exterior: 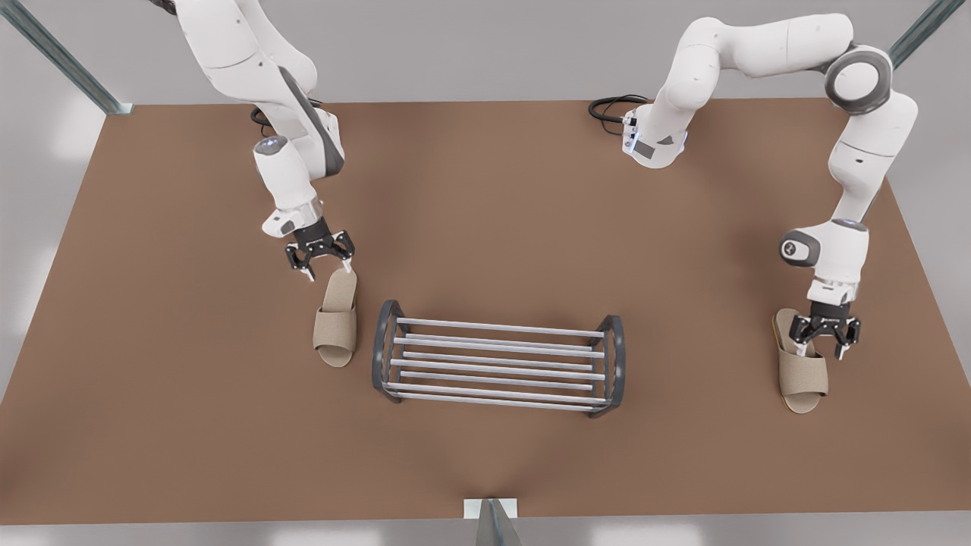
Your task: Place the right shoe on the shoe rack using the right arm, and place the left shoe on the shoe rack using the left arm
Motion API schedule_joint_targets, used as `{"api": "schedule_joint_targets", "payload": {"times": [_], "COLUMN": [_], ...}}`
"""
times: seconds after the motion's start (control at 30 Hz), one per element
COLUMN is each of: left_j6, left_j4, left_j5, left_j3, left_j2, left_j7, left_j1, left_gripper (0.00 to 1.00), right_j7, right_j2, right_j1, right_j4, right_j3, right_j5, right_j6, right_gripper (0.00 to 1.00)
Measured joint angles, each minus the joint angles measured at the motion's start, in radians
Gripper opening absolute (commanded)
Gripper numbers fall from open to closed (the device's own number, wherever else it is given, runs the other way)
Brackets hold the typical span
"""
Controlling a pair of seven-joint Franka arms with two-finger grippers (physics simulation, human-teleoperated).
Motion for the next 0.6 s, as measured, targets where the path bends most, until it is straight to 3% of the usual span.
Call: {"api": "schedule_joint_targets", "payload": {"times": [0.2, 0.47, 0.5, 0.53, 0.6], "left_j6": [0.0, 0.0, 0.0, 0.0, 0.001], "left_j4": [0.019, 0.028, 0.029, 0.03, 0.03], "left_j5": [0.004, 0.007, 0.007, 0.007, 0.007], "left_j3": [0.0, 0.002, 0.002, 0.002, 0.002], "left_j2": [0.024, 0.034, 0.036, 0.036, 0.037], "left_j7": [-0.001, -0.003, -0.003, -0.003, -0.003], "left_j1": [-0.006, -0.005, -0.006, -0.006, -0.006], "left_gripper": [0.99, 0.98, 0.87, 0.67, 0.5], "right_j7": [0.007, 0.009, 0.01, 0.01, 0.01], "right_j2": [0.153, 0.218, 0.237, 0.258, 0.287], "right_j1": [-0.095, -0.096, -0.094, -0.092, -0.052], "right_j4": [0.089, 0.123, 0.137, 0.151, 0.175], "right_j3": [-0.012, -0.025, -0.031, -0.039, -0.084], "right_j5": [0.01, 0.014, 0.014, 0.014, 0.014], "right_j6": [0.032, 0.045, 0.046, 0.047, 0.048], "right_gripper": [1.0, 1.0, 1.0, 1.0, 1.0]}}
